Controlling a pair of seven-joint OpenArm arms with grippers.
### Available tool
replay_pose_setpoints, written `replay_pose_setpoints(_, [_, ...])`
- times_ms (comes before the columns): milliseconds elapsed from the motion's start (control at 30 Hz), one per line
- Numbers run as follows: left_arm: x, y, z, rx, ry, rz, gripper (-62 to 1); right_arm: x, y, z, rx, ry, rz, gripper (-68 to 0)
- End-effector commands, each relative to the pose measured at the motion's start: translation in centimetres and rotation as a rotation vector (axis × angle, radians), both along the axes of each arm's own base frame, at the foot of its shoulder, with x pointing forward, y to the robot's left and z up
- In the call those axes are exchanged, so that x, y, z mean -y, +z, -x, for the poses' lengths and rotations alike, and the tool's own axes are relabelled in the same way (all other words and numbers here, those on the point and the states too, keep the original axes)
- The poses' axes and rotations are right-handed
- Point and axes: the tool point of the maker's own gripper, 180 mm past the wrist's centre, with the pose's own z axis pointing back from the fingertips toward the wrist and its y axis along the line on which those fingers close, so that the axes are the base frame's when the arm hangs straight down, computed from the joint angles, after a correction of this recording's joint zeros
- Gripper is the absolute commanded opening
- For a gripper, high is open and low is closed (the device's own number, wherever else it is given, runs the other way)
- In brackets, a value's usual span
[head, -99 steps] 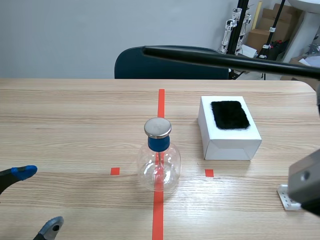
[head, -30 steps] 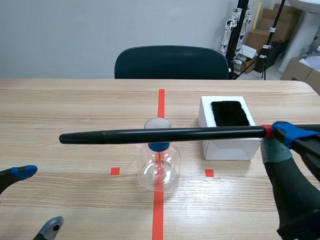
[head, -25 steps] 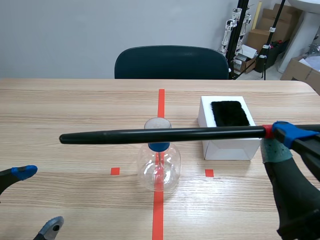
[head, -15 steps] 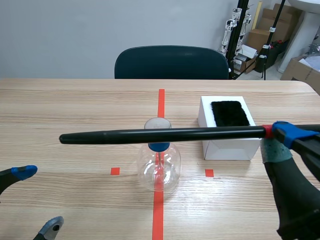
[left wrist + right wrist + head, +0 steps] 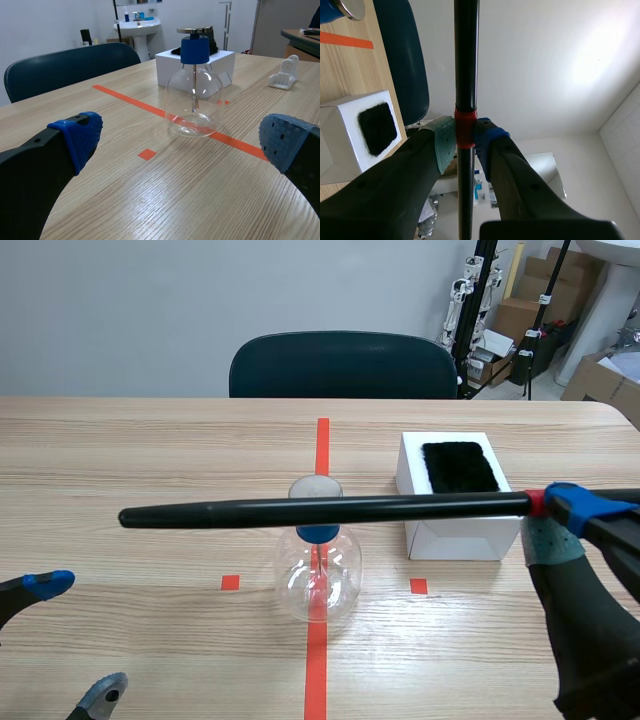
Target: Do the electroscope experiment. rub the rod on the fur
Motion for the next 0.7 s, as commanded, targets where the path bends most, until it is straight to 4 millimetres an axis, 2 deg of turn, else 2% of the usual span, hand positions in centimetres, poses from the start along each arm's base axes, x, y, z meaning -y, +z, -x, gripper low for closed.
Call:
replay_pose_setpoints(0, [-0.36,0.89,-0.28,0.034,0.005,0.013,1.4,0.03,1.75,0.0,0.08,0.005,-0.01,-67.7])
replay_pose_setpoints(667, [-0.36,0.89,-0.28,0.034,0.005,0.013,1.4,-0.08,1.76,0.05,0.08,0.012,-0.01,-67.6])
